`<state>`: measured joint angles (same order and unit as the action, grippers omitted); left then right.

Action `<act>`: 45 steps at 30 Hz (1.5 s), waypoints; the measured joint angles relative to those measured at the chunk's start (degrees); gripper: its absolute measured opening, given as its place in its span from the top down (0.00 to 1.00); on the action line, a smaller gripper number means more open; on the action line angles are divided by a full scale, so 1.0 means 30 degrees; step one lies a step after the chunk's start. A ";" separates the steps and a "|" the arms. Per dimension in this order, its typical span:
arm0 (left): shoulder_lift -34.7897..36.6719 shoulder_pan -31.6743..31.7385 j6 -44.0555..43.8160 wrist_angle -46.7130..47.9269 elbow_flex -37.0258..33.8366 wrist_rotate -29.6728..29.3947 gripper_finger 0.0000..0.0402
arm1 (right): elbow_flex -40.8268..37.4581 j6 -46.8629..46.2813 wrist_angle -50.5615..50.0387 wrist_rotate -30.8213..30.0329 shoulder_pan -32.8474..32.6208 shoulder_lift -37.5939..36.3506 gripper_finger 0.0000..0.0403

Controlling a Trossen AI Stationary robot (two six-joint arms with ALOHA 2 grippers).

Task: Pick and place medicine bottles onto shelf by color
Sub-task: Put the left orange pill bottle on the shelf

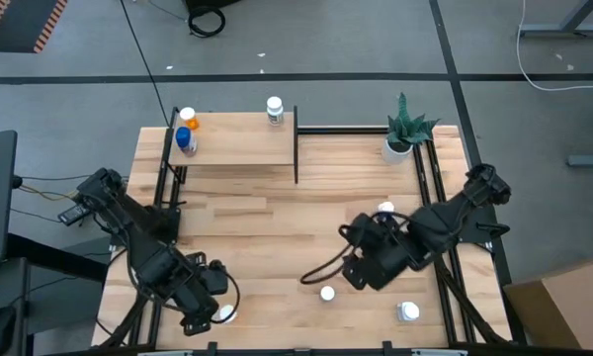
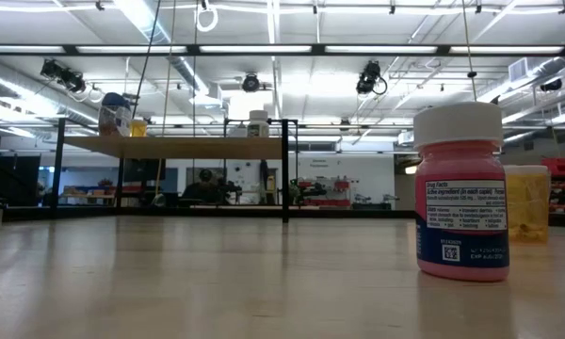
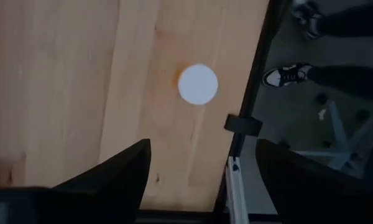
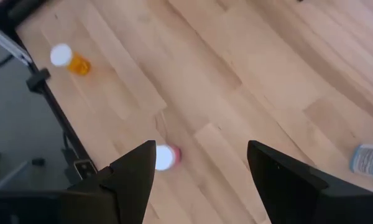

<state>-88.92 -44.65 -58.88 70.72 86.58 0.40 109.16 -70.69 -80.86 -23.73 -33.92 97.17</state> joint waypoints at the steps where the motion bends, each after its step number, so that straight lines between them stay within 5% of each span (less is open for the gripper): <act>1: -0.0051 0.0118 -0.0777 0.0265 0.0007 0.0033 0.26 | 0.0000 -0.0325 0.0007 -0.0384 -0.0206 0.0000 0.35; 4: -0.0454 0.0942 -0.3043 0.1096 0.0016 0.0346 0.26 | 0.0000 -0.1086 0.0007 -0.1402 -0.0612 0.0000 0.35; 22: -0.5181 0.1482 -0.5683 -0.3758 0.0010 0.1790 0.26 | 0.0000 -0.0275 -0.0444 -0.2404 -0.2437 0.0000 0.35; 45: -0.7165 0.0416 -0.6519 -0.2664 0.0003 0.1213 0.26 | 0.0000 0.0426 -0.0431 -0.2081 -0.2546 0.0000 0.35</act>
<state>-110.41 -43.40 -78.44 62.73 86.59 4.03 109.16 -69.41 -82.15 -29.97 -41.56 97.17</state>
